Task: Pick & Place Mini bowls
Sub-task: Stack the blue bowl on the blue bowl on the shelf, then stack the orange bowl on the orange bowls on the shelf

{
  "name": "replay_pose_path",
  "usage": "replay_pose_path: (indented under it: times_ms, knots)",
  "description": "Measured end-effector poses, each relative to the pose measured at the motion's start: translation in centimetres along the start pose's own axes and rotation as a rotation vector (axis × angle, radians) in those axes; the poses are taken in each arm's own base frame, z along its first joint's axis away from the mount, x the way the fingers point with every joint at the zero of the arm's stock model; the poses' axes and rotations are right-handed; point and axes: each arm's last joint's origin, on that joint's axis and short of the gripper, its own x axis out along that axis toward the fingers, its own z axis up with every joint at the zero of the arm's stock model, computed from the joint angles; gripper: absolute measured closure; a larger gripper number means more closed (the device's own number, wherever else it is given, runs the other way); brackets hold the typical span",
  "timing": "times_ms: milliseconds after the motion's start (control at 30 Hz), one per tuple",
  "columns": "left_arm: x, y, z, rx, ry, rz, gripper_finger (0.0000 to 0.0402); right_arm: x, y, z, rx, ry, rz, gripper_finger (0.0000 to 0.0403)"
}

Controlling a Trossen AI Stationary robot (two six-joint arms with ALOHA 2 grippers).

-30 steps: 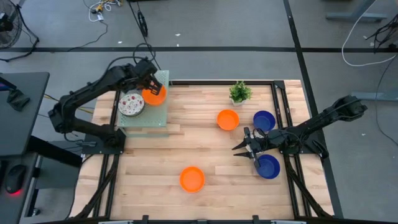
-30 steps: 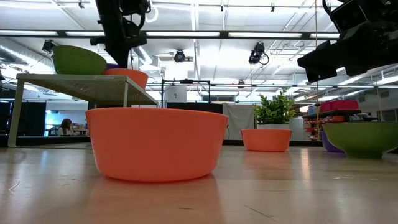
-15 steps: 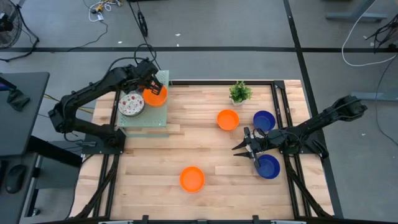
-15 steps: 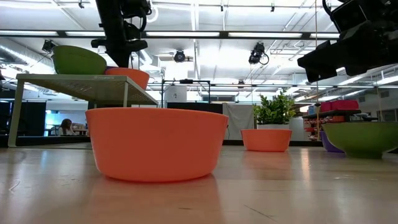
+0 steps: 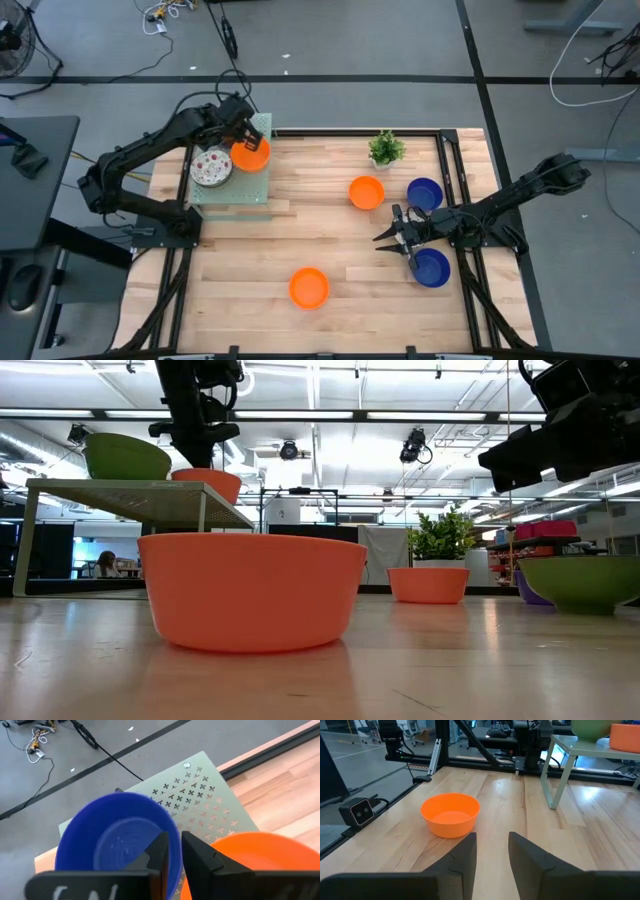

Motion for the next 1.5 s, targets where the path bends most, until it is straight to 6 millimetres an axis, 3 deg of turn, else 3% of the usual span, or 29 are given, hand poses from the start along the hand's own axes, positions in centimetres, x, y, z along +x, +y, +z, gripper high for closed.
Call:
replay_pose_path:
  times_ms: [333, 533, 700, 933, 1067, 1233, 1400, 1500]
  knots:
    - [-0.1, -0.2, -0.1, 0.01, 0.002, -0.018, 0.0394, 0.0, 0.0, 0.0, -0.001, 0.002, 0.0, 0.0289]
    - [-3.0, -1.7, -1.0, 0.077, -0.091, -0.037, 0.0397, 0.0, 0.0, -0.2, -0.011, 0.023, 0.0, 0.0289]
    - [-6.8, -6.0, -3.2, 0.147, -0.217, -0.152, 0.0394, 0.0, 0.0, -0.3, -0.05, 0.027, -0.002, 0.0289]
    - [-11.7, -14.4, -8.1, 0.242, -0.405, -0.375, 0.0398, 0.0, 0.0, 0.0, -0.053, 0.002, -0.004, 0.0289]
    - [-13.7, -19.8, -12.1, 0.327, -0.451, -0.568, 0.0391, 0.0, 0.0, 0.0, -0.063, -0.004, -0.005, 0.0289]
    - [-15.1, -25.8, -18.4, 0.539, -0.451, -0.85, 0.0389, 0.0, 0.0, 0.1, -0.067, -0.006, -0.005, 0.0289]
    - [-16.0, -29.2, -23.6, 0.68, -0.377, -0.951, 0.0393, 0.0, 0.0, 0.1, -0.066, -0.007, -0.005, 0.0289]
    - [-16.7, -30.4, -25.2, 0.687, -0.335, -0.951, 0.038, 0.0, 0.0, 0.1, -0.062, -0.008, -0.005, 0.0289]
